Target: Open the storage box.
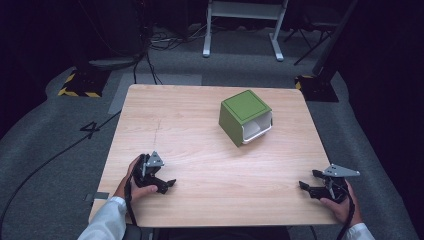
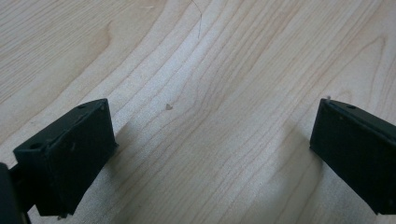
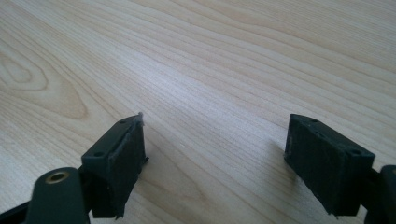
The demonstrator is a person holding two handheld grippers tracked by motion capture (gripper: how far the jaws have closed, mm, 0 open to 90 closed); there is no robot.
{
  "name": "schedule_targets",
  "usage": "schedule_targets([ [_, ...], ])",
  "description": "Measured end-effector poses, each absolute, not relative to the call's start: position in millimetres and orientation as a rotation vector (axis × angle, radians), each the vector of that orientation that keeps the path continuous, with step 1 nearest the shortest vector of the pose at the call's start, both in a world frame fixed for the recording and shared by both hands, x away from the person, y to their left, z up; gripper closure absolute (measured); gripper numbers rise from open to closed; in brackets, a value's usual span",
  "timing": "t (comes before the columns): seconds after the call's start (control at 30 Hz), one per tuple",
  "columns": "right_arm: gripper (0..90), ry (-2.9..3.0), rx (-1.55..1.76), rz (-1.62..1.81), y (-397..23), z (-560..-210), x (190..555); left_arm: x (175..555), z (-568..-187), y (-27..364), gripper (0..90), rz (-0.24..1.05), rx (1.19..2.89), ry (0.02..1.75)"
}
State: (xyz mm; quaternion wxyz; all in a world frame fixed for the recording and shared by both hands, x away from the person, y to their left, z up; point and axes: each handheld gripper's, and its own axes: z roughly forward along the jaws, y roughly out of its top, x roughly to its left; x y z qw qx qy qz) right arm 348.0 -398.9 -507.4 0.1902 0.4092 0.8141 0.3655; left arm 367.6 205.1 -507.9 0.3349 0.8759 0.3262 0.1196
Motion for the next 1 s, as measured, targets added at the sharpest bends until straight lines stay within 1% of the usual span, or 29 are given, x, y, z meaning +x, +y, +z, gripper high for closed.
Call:
schedule_targets([
  [0.37, 20.0, 2.288, 1.152, 1.026, -399, -507, 348, 366, -508, 205, 0.2, 0.312, 2.277, 0.864],
  [0.57, 17.7, 2.292, 1.152, 1.020, -398, -507, 350, 366, -508, 205, 0.2, 0.313, 2.276, 0.867],
  [0.73, 18.0, 2.314, 1.106, 1.018, -392, -505, 352, 366, -508, 205, 0.2, 0.312, 2.277, 0.868],
  [0.9, 18.6, 2.324, 1.066, 1.044, -385, -498, 355, 366, -508, 205, 0.2, 0.313, 2.276, 0.867],
  [1.0, 19.3, 2.332, 1.022, 1.062, -377, -486, 359, 366, -508, 205, 0.2, 0.313, 2.276, 0.867],
])
